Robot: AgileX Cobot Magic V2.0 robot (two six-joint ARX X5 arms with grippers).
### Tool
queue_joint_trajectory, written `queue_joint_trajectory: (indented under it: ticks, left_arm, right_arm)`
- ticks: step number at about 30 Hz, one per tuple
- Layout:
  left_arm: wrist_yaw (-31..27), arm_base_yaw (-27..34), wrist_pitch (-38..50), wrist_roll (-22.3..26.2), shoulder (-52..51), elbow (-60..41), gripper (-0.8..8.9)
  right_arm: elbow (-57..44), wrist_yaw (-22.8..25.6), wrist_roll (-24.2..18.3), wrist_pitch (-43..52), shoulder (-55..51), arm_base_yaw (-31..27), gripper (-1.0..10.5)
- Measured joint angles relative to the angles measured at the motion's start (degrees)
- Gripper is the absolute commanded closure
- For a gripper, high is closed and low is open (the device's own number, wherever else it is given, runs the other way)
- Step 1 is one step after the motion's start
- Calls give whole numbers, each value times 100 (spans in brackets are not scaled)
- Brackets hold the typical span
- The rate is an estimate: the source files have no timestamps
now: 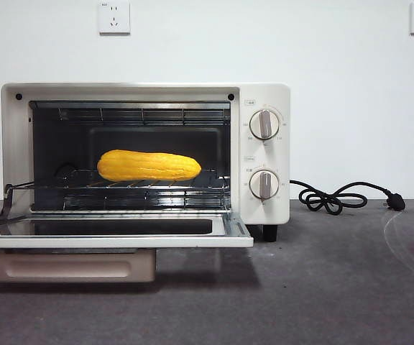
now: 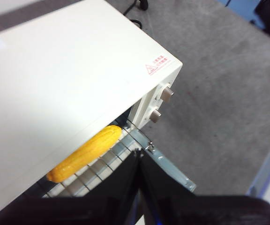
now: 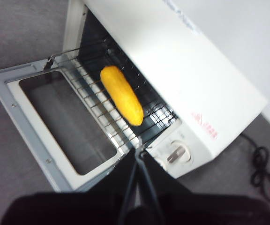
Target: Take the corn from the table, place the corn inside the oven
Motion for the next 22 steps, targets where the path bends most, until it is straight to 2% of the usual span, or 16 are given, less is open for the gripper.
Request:
queue_joint_trajectory:
  ticks: [4, 9, 16, 22]
  left_arm:
    - [737, 763, 258, -31, 59, -407, 822]
    - [820, 1478, 708, -420, 37, -1318, 822]
    - [1163, 2079, 1134, -765, 28, -2529, 822]
    - [1445, 2739, 1235, -807, -160, -3366, 822]
  right_arm:
    - [0, -979, 101, -142, -70, -647, 961]
    - [0, -2275, 205, -127, -66, -1572, 961]
    - [0, -3456, 229, -44, -39, -2610, 961]
    - [0, -4000, 232, -48, 52, -3141, 961]
